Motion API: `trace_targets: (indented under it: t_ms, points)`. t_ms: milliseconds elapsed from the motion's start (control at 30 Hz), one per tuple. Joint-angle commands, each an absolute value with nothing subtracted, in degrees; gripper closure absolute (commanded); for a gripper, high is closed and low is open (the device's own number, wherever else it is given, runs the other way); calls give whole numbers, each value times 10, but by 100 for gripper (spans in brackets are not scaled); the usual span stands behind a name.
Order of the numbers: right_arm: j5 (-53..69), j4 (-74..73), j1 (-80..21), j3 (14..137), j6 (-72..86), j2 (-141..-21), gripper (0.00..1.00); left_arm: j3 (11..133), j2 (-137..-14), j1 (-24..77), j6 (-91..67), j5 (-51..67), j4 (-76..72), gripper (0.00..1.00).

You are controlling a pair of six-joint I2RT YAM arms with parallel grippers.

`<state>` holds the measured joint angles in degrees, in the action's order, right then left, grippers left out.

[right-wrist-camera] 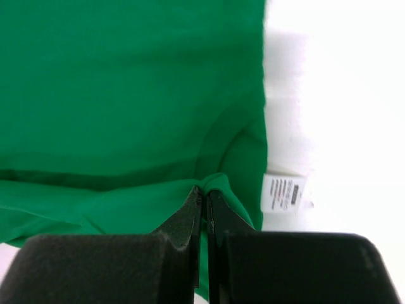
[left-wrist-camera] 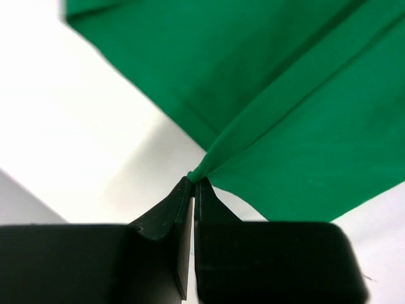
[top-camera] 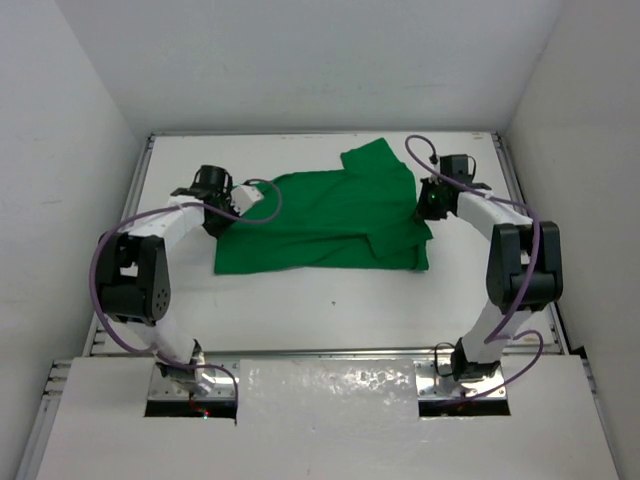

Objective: Fold and stack the t-shirts
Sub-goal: Grap the side of the flattened tshirt closest away from the robot with both arms, then fold the flattened tshirt in 1/3 of the way

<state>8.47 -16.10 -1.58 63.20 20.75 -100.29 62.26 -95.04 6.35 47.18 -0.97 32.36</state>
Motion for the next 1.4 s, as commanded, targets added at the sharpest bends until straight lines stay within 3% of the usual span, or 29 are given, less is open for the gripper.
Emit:
trace_targets:
  t_ms: [0,700,767,800,833,933,967,1067,1133,1167,1200,1267,1300,1367]
  points:
    - [104,-151,-12,684,195,-1017,100,651,-951,58,461,-36,300,100]
    - [149,-160,-20,678,216,-1037,100,679,-1018,56,455,-62,284,98]
    - [142,-168,-20,693,217,-1052,86,686,-1027,56,444,-65,287,84]
    - [136,-174,-20,700,216,-1058,74,693,-1029,55,437,-66,289,76]
    - [128,-191,-20,720,213,-1072,48,700,-1035,55,431,-66,295,66]
    - [66,-265,-16,787,186,-1100,30,748,-1048,28,375,-55,321,59]
    - [54,-284,-11,801,175,-1102,29,766,-1052,14,361,-40,337,58]
    - [52,-301,16,791,180,-1057,29,823,-1050,-39,315,73,416,56]
    - [61,-274,34,751,190,-1014,36,805,-1020,-53,305,113,450,54]
    - [68,-270,40,710,197,-974,58,789,-1008,-53,295,128,456,52]
    - [81,-269,46,691,198,-956,71,754,-999,-53,288,160,461,51]
    - [100,-275,46,640,199,-927,87,720,-984,-53,271,180,470,48]
    - [128,-272,45,619,203,-901,87,691,-983,-53,265,189,471,46]
    - [149,-249,42,548,218,-876,75,665,-984,-53,256,189,462,40]
